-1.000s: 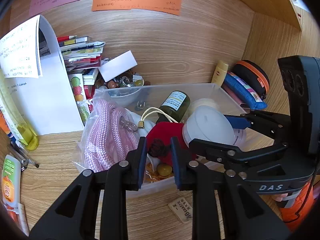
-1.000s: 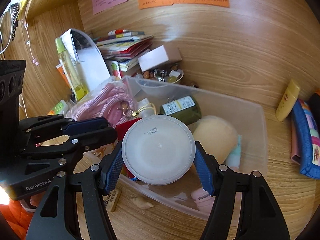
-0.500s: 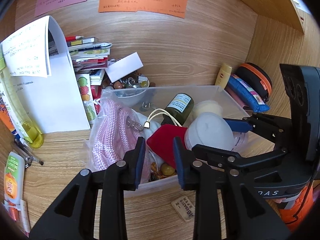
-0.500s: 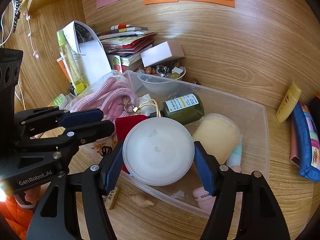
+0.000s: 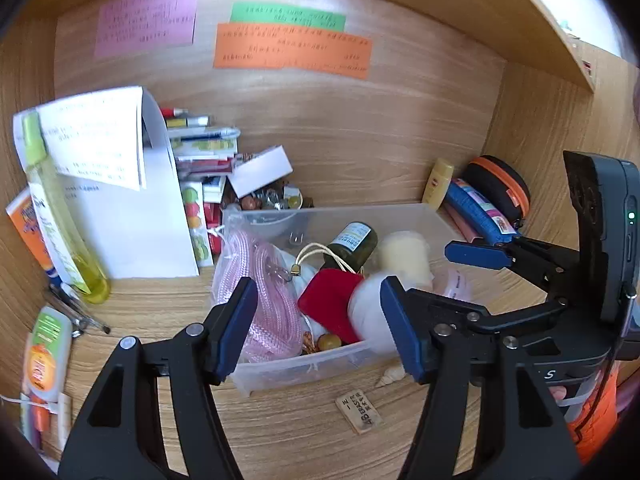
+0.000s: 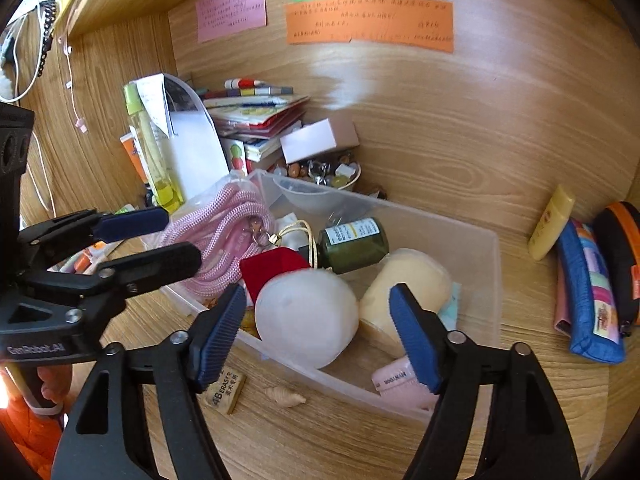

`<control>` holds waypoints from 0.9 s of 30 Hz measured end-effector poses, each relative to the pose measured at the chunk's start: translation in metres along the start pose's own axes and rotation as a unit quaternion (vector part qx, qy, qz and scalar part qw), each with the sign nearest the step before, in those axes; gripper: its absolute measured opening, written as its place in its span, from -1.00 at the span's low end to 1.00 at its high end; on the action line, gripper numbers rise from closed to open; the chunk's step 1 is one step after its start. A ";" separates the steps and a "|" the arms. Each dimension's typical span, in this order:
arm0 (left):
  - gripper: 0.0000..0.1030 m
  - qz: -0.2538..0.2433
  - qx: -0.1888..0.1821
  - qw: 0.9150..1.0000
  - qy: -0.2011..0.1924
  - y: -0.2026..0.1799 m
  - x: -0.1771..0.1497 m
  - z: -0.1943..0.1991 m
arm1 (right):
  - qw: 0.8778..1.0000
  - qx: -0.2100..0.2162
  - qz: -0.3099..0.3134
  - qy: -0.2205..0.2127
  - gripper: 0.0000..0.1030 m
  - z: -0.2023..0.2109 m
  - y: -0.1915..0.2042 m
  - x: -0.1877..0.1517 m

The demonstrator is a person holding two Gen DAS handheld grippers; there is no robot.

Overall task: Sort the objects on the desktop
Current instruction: 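Release the clip with the left tool while the right tool releases the white container, then grasp the AB eraser on the desk with the left tool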

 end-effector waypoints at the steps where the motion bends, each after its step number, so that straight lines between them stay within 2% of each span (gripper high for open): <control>1: 0.28 -0.003 0.001 1.000 -0.003 -0.002 0.001 0.003 | 1.000 -0.002 0.000 -0.003 0.42 0.003 0.001 0.001; 3: 0.39 -0.007 0.003 1.000 -0.010 -0.004 0.003 0.010 | 1.000 -0.004 0.002 -0.007 0.43 0.009 0.002 0.001; 8: 0.48 -0.018 0.011 1.000 -0.023 -0.009 0.004 0.027 | 1.000 -0.018 0.006 -0.021 0.55 0.028 0.004 0.002; 10: 0.68 -0.020 0.016 0.999 -0.026 -0.010 0.002 0.035 | 0.999 -0.023 0.005 -0.027 0.56 0.037 0.003 0.001; 12: 0.78 -0.023 0.022 0.999 -0.027 -0.010 -0.002 0.040 | 0.999 -0.026 0.003 -0.031 0.57 0.045 0.001 0.000; 14: 0.79 -0.025 0.025 0.999 -0.022 -0.010 -0.008 0.043 | 0.999 -0.030 0.003 -0.034 0.57 0.053 0.000 -0.002; 21: 0.79 -0.015 0.023 0.999 0.033 -0.007 -0.047 0.040 | 0.999 -0.038 -0.005 -0.021 0.58 0.067 -0.005 -0.022; 27: 0.79 -0.011 0.016 0.995 0.099 -0.008 -0.088 0.020 | 0.999 -0.038 -0.018 0.003 0.58 0.069 -0.007 -0.045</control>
Point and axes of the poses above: each gripper's, at about its wrist camera, not at the fingertips, and z roughly against the way its jaws point, y to its left, x to its top, the point moved 7 cm from there along -z, roughly the way its jaws point, and after that the axes turned 12 degrees about -y, right-handed, at the moved point
